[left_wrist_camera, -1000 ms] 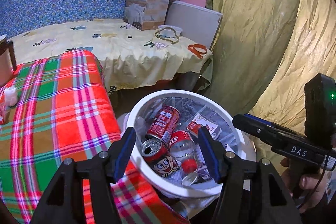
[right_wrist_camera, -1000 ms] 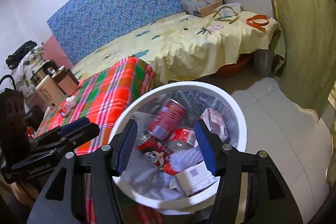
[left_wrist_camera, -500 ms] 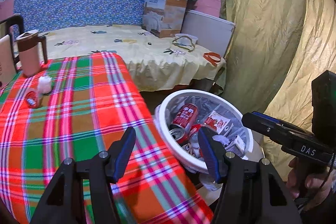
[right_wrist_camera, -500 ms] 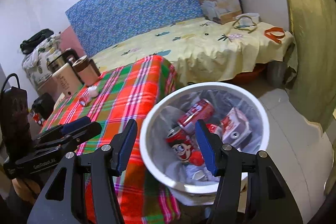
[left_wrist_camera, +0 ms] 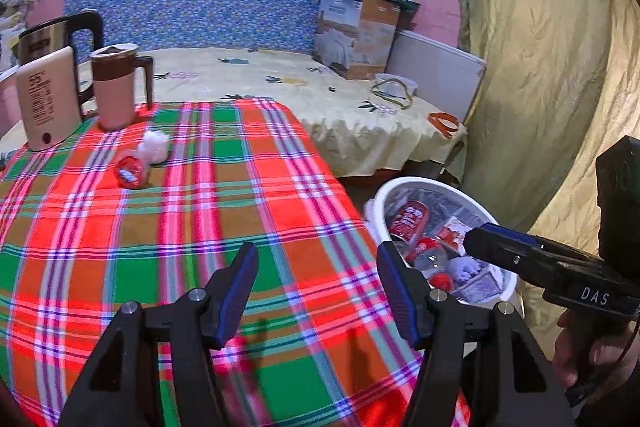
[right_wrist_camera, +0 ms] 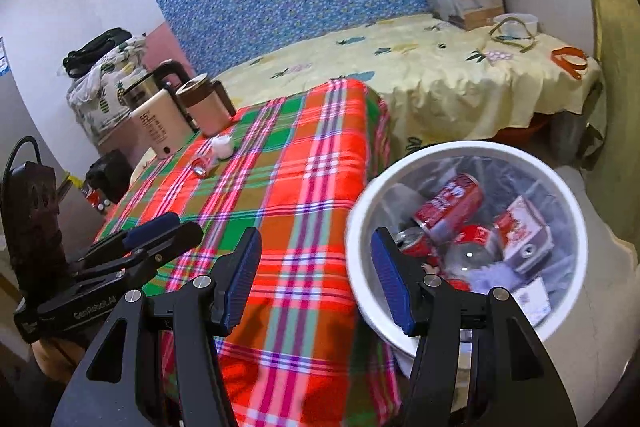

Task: Collect trash
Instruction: 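Move both open tools back over the table toward the red cup and tissue, then grasp the small red cup with the left tool while the right tool grasps the white tissue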

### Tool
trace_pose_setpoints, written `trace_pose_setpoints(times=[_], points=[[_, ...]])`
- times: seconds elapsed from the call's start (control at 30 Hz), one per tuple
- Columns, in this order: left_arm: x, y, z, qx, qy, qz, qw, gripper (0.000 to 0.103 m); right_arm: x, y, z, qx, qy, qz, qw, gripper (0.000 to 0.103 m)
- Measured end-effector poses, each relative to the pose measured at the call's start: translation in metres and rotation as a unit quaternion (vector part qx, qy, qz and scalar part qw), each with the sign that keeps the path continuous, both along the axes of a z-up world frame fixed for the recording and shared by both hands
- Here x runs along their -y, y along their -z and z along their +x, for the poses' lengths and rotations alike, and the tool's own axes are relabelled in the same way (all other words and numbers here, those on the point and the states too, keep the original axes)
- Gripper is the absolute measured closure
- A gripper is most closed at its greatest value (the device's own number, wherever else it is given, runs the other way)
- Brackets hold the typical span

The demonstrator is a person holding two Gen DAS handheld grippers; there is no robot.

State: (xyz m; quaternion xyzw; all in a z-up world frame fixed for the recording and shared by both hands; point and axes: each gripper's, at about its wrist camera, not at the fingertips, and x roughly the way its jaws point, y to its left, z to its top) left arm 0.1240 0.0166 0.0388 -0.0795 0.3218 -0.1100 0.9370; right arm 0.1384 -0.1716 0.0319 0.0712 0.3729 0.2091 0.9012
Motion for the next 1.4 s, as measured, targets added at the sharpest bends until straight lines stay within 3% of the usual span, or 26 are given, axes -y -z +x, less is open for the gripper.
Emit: trace_pose_setpoints(times=[0.33, 0.8, 1.27, 1.33, 1.4], points=[[-0.045, 0.001, 0.017, -0.009, -0.042, 0.012, 0.9990, 0.040, -0.034, -0.005, 0.015, 0.000, -0.026, -0.014, 1.000, 0.044], [-0.111, 0.019, 0.079, -0.043, -0.093, 0.027, 0.9944, 0.039, -0.071, -0.004, 0.047, -0.001, -0.060, -0.024, 0.998, 0.044], [-0.139, 0.050, 0.143, -0.075, -0.114, 0.017, 0.9905, 0.040, -0.090, 0.007, 0.068, -0.015, -0.070, -0.034, 0.997, 0.044], [-0.141, 0.052, 0.145, -0.074, -0.114, 0.013, 0.9907, 0.042, -0.093, 0.008, 0.070, -0.016, -0.072, -0.036, 0.997, 0.044], [-0.143, 0.055, 0.147, -0.079, -0.112, 0.010, 0.9905, 0.060, -0.096, 0.008, 0.073, -0.017, -0.073, -0.038, 0.996, 0.044]])
